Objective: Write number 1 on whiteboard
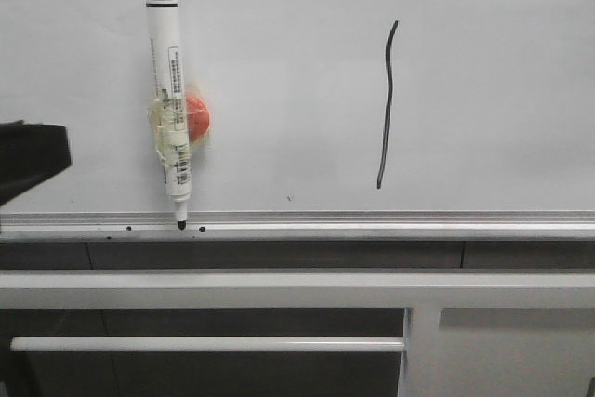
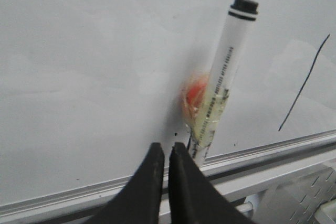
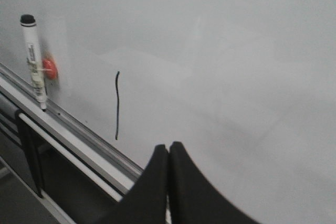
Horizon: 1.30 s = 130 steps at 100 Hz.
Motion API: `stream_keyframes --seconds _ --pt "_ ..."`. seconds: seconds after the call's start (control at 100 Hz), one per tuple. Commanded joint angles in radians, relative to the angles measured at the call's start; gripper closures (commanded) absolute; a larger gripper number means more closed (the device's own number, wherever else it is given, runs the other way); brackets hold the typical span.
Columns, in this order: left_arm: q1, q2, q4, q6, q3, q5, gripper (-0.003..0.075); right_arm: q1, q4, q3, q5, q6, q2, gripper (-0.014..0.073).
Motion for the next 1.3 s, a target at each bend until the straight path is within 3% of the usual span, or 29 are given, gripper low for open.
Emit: stream_keyframes --seconds 0.0,0.44,0.85,1.29 --pt "-0.007 -0.076 0.003 0.068 0.016 -0.245 0.0741 -0.002 -0.057 -0.004 -0.119 0.037 0.010 0.0654" --pt "-0.007 -0.350 -0.032 0.351 0.056 -0.241 0.0741 -0.002 -0.090 0.276 -0.445 0.189 0.010 0.0654" --pt "-0.007 -0.362 0.086 0.372 0.056 -0.231 0.0741 -0.002 -0.090 0.298 -0.470 0.189 0.010 0.0658" --pt "-0.007 -0.362 0.084 0.392 0.056 -0.234 0.0741 -0.002 -0.090 0.298 -0.462 0.189 0.010 0.0658"
